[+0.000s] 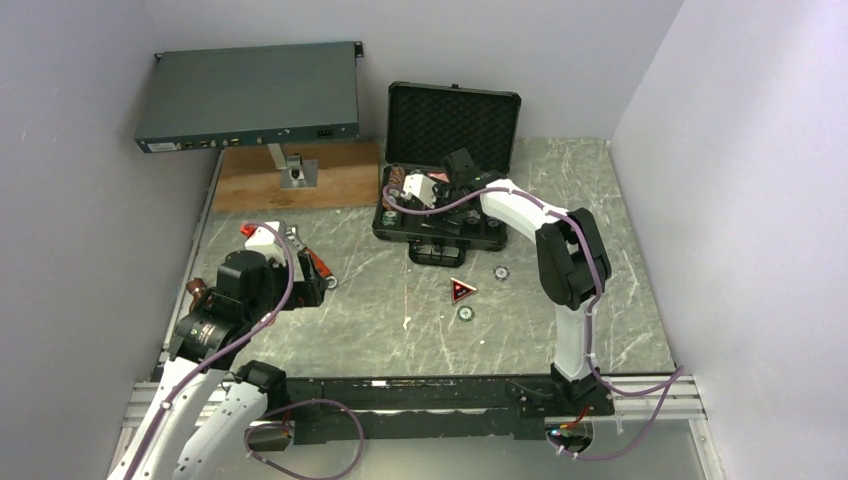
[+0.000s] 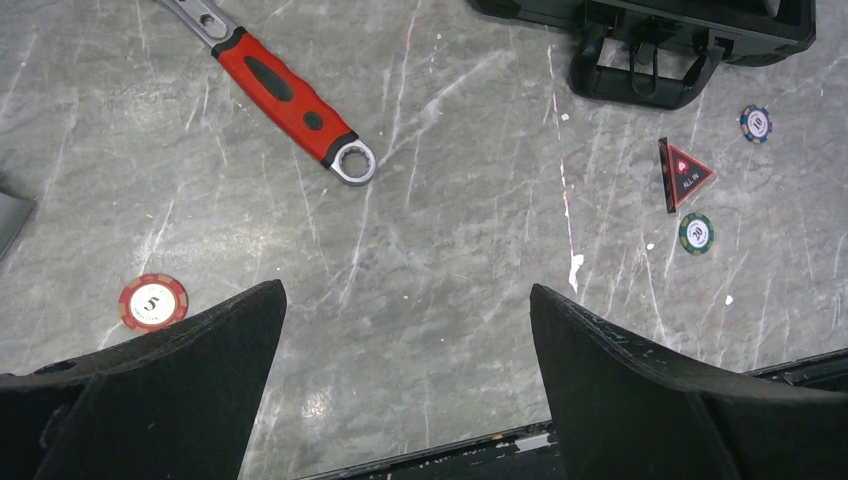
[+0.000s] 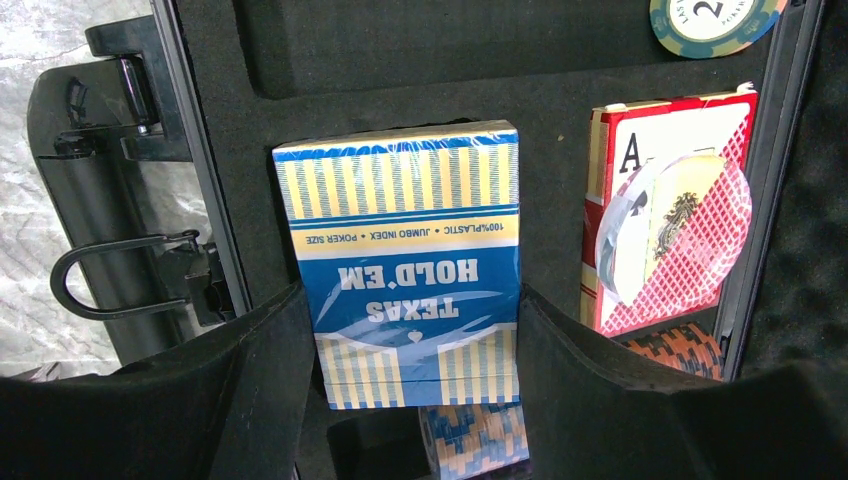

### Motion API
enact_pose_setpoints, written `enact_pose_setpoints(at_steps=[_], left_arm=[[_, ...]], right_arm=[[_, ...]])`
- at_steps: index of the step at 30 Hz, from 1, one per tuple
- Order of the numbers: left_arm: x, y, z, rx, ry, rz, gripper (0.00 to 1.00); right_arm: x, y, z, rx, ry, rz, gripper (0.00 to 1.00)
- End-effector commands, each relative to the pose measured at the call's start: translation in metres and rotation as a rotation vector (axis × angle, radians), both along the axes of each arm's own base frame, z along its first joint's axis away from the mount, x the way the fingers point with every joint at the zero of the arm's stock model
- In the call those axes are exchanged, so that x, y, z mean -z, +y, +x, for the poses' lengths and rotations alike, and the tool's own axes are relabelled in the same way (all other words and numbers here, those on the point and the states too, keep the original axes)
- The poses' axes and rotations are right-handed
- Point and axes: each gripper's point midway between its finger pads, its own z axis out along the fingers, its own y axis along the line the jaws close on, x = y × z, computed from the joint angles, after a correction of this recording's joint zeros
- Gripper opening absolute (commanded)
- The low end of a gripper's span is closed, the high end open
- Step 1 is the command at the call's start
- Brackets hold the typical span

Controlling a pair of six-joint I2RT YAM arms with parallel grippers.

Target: Pack up texas hold em set

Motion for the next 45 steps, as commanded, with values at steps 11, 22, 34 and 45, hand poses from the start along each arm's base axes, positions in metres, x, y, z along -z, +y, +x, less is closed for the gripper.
enact_pose_setpoints(at_steps=[11, 22, 34, 45], left_arm=[[-0.009, -0.003, 0.005, 0.015, -0.045, -0.01, 0.99], [-0.008, -0.005, 0.004, 0.03, -0.04, -0.016, 0.99], [-0.011, -0.004, 0.002, 0.022, -0.046, -0.024, 0.99], [-0.013, 0.002, 0.003, -0.012, -0.06, -0.012, 0.99]], right_arm=[[-0.015, 0.01, -0.053, -0.004, 0.13, 0.026, 1.0], [-0.083, 0.019, -0.022, 0.223, -0.011, 0.187, 1.0], [-0.119, 0.042, 0.044, 0.899, 0.23, 0.47, 1.0], [-0.09, 0.023, 0.049, 1.271, 0.424, 0.592, 1.0]])
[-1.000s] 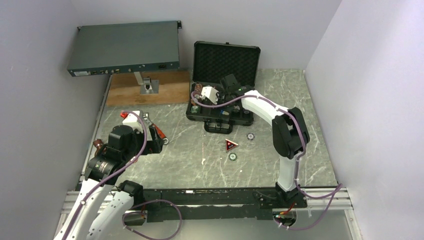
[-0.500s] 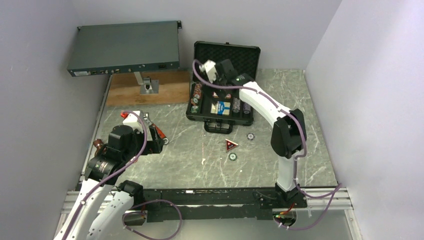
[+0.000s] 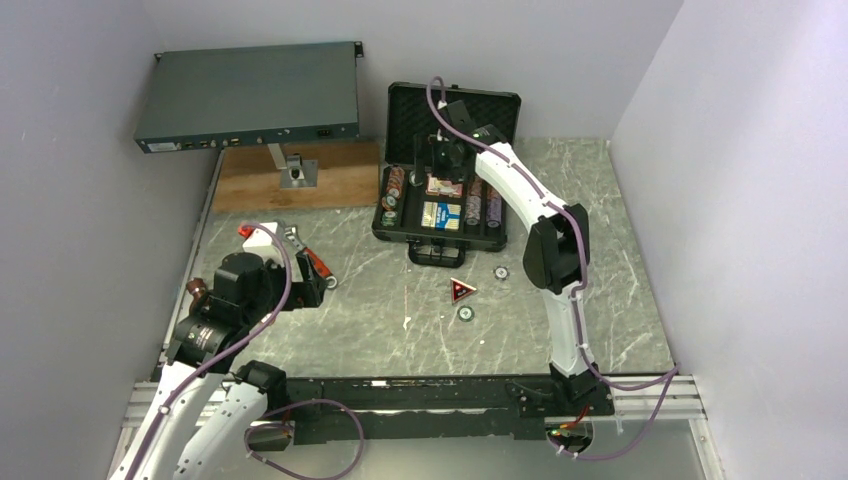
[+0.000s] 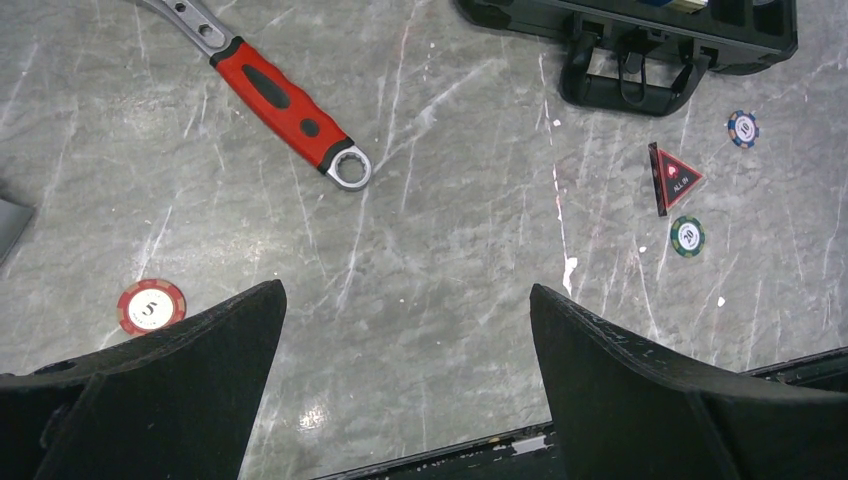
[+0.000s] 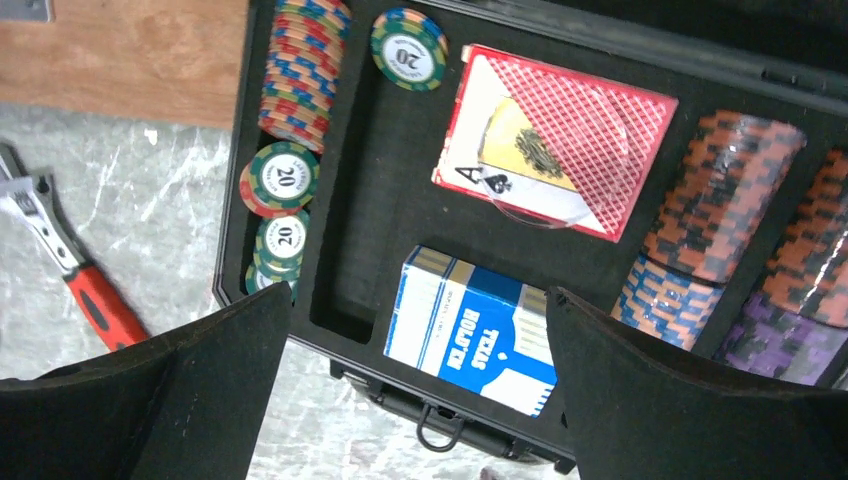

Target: Pack up texas hold em set

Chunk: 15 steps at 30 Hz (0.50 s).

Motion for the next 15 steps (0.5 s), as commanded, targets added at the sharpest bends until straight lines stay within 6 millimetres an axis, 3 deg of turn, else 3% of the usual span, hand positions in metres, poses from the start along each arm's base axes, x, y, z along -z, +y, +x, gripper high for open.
enact_pose_setpoints(at_steps=[1, 8, 10, 15], left_arm=[[-0.008, 0.003, 0.004, -0.017, -0.035, -0.001, 0.99], [-0.008, 0.002, 0.004, -0.011, -0.037, -0.003, 0.99], [-0.007, 0.002, 0.004, -0.01, -0.035, -0.003, 0.99], [-0.007, 0.0, 0.004, 0.0, -0.031, -0.006, 0.99]], right_arm=[[-0.001, -0.004, -0.002, 0.148, 0.081, 0.113, 0.98], [0.043, -0.013, -0.011, 0.232, 0.208, 0.067, 0.32], [0.053, -0.014, -0.013, 0.246, 0.223, 0.063, 0.24], [0.073, -0.016, -0.017, 0.26, 0.25, 0.051, 0.22]])
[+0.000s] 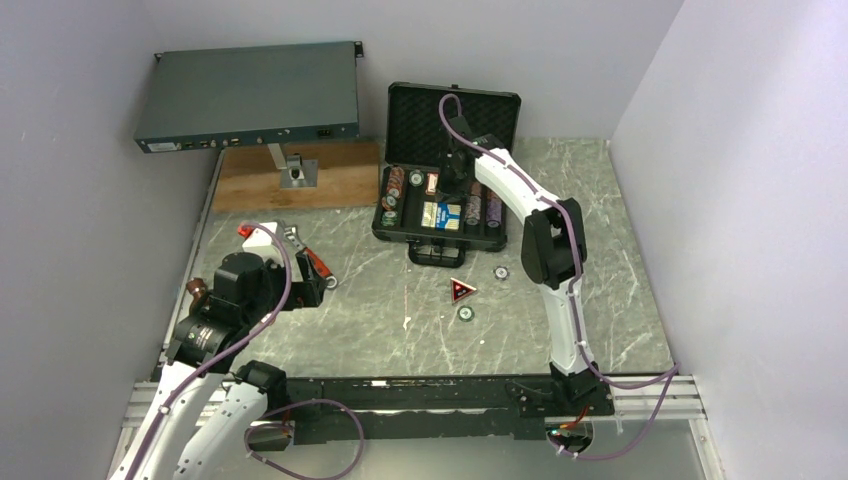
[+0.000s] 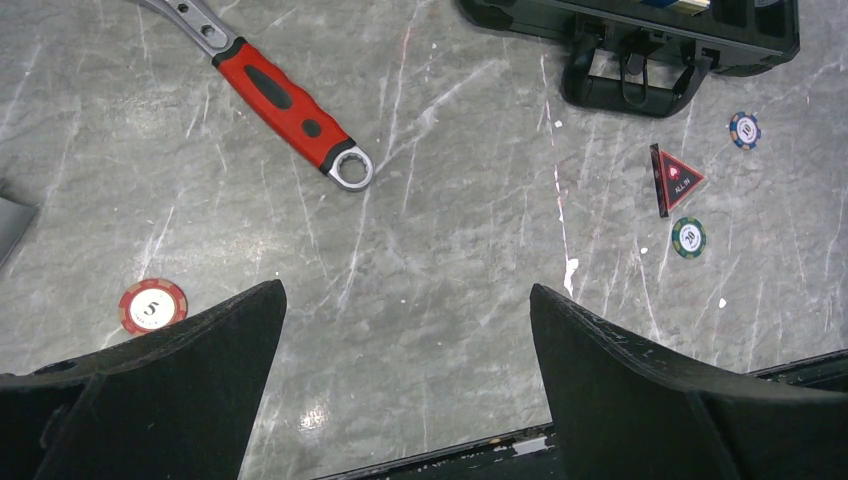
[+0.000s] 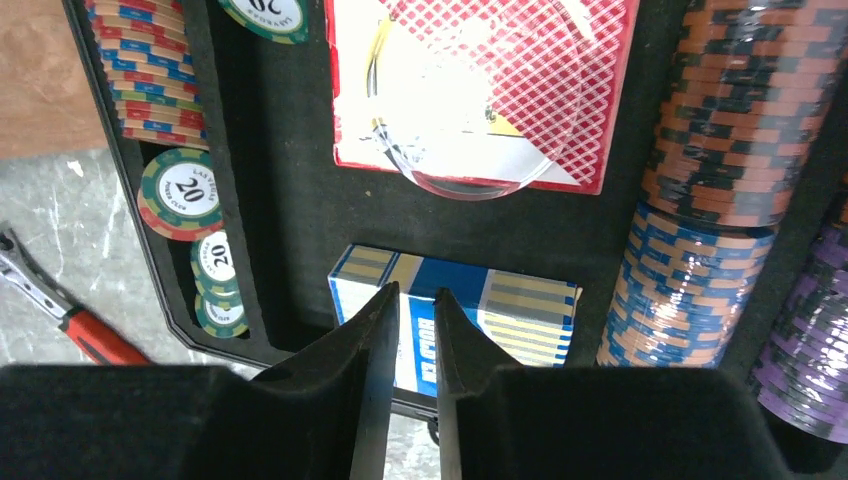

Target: Pack up texas hold em set

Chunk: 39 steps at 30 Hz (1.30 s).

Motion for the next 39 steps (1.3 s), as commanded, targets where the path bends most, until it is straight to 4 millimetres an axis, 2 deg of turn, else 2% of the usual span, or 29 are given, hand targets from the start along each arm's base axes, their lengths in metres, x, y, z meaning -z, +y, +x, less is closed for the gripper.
enact_pose_setpoints(at_steps=[1, 10, 14, 16, 18, 21, 25, 28, 31, 35, 39], left_arm=[[-0.006, -0.001, 0.004, 0.005, -0.029, -0.009, 0.99], [-0.006, -0.003, 0.004, 0.014, -0.026, -0.008, 0.99], [-0.005, -0.003, 0.005, 0.015, -0.024, -0.006, 0.99], [-0.005, -0.004, 0.005, 0.021, -0.023, -0.007, 0.99], [-0.005, -0.006, 0.004, 0.031, -0.021, -0.01, 0.99], [-0.006, -0.005, 0.004, 0.029, -0.025, -0.012, 0.99], [-0.007, -0.005, 0.003, 0.025, -0.031, -0.014, 0.99], [-0.007, -0.005, 0.003, 0.026, -0.034, -0.015, 0.99], [-0.008, -0.005, 0.003, 0.026, -0.035, -0.015, 0.99], [-0.009, -0.004, 0.002, 0.024, -0.041, -0.018, 0.99], [-0.01, -0.004, 0.002, 0.024, -0.047, -0.019, 0.99]], right_arm=[[0.013, 0.0, -0.003, 0.033, 0.028, 0.004, 0.21], [0.042, -0.008, -0.025, 0.046, 0.092, -0.013, 0.2], [0.042, -0.024, -0.012, 0.056, 0.063, -0.095, 0.2], [0.037, -0.026, -0.003, 0.053, 0.048, -0.106, 0.2], [0.035, -0.026, -0.003, 0.045, 0.053, -0.116, 0.19], [0.041, -0.026, -0.02, 0.047, 0.072, -0.15, 0.19], [0.059, -0.017, -0.062, 0.032, 0.087, -0.186, 0.19], [0.071, -0.015, -0.081, 0.008, 0.091, -0.275, 0.22], [0.074, -0.01, -0.09, -0.029, 0.059, -0.379, 0.25], [0.07, -0.013, -0.091, -0.016, 0.002, -0.491, 0.32], [0.088, -0.019, -0.107, 0.013, 0.021, -0.516, 0.34]])
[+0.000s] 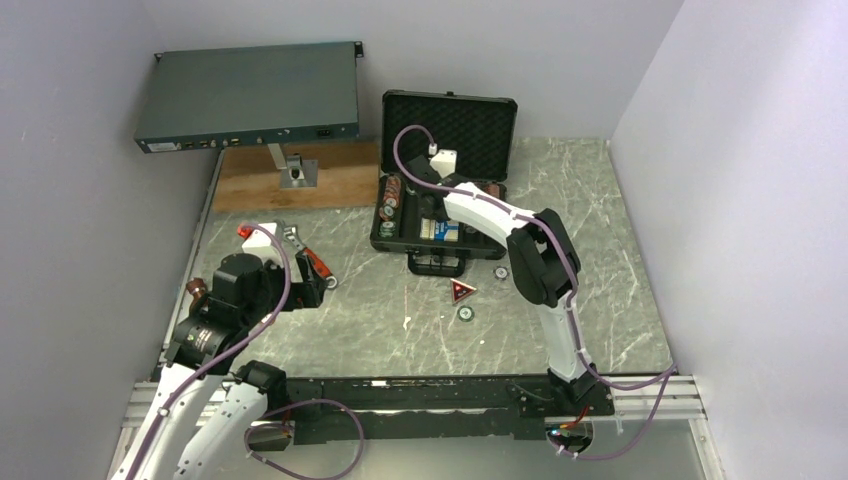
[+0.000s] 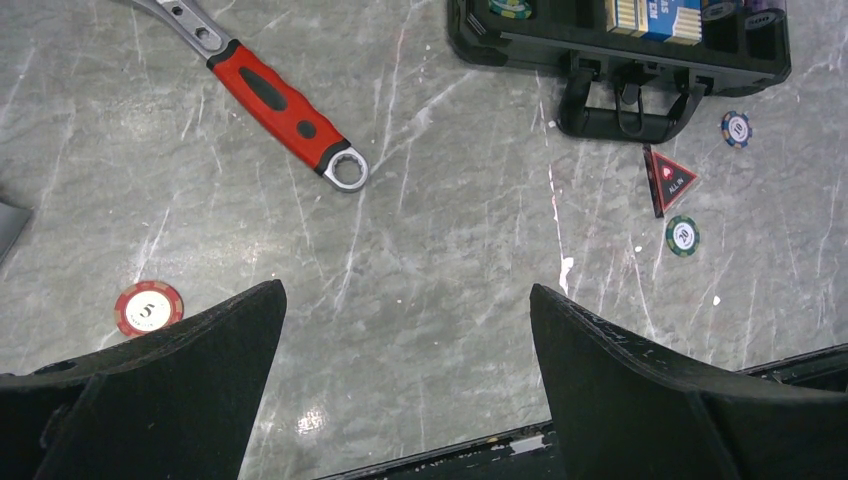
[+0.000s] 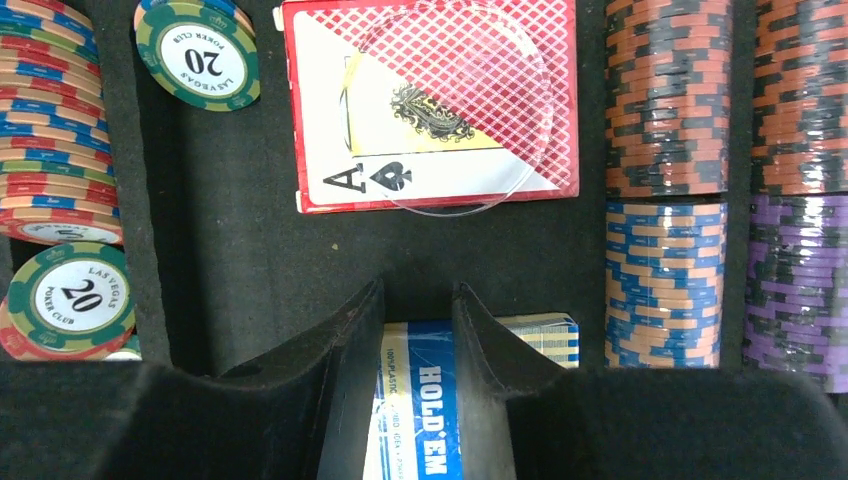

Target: Pack up texas hold em set

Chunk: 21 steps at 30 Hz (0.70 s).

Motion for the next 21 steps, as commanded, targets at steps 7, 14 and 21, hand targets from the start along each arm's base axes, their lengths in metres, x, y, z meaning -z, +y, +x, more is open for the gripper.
enact_pose_setpoints(at_steps=[7, 14, 21], left_arm=[[-0.01, -0.002, 0.002, 0.017, -0.05, -0.013, 0.99], [-0.011, -0.003, 0.003, 0.019, -0.055, -0.011, 0.99], [-0.011, -0.002, 0.002, 0.014, -0.054, -0.017, 0.99]], right_arm=[[0.03, -0.018, -0.075, -0.047, 0.208, -0.157, 0.38], [-0.075, -0.007, -0.051, -0.096, 0.022, -0.098, 0.7], [-0.119, -0.035, -0.083, -0.087, -0.006, -0.064, 0.84]])
